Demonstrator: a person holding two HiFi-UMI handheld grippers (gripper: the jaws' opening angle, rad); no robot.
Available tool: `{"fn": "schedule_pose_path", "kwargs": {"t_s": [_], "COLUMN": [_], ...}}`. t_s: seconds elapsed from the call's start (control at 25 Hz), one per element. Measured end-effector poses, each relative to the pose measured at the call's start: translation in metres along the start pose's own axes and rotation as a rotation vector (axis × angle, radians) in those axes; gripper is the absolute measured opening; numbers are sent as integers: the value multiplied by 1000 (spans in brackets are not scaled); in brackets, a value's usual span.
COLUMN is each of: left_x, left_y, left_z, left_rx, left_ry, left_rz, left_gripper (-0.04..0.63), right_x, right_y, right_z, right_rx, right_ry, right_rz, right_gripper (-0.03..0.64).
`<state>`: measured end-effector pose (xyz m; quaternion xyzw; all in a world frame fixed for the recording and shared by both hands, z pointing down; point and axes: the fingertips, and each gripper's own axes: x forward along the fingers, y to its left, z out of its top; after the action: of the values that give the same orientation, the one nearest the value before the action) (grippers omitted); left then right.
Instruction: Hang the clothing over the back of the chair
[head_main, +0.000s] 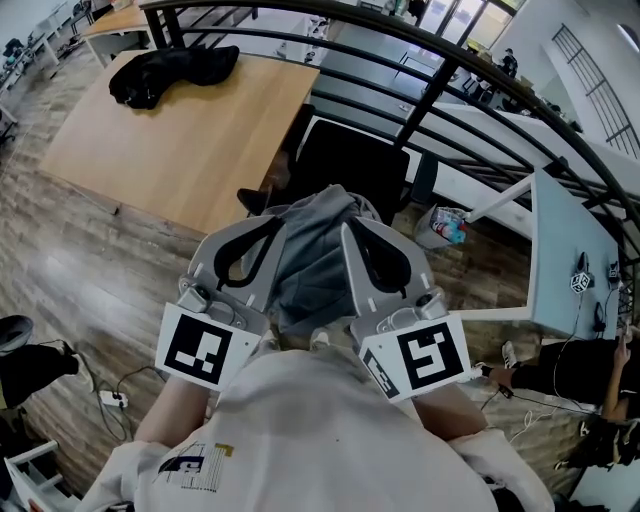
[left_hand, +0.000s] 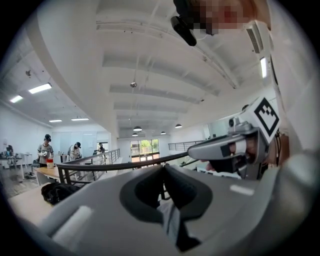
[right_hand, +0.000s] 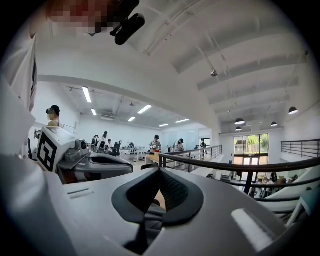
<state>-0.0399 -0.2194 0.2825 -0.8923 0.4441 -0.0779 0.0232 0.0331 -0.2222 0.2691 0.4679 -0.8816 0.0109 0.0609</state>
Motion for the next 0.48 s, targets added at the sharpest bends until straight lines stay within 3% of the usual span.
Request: {"fn": "schedule_pose_path", "kwargs": {"t_s": [0.48], "left_x": [10], "left_y": [-11], "left_z": [-45], "left_rx": [-74], "left_ry": [96], "left_rz": [-37], "left_gripper": [2], "right_x": [7], "right_y": [6], "right_z": [-50], "right_rx": [98], "right_ry": [106], "right_rz": [9], "right_gripper": [0]}}
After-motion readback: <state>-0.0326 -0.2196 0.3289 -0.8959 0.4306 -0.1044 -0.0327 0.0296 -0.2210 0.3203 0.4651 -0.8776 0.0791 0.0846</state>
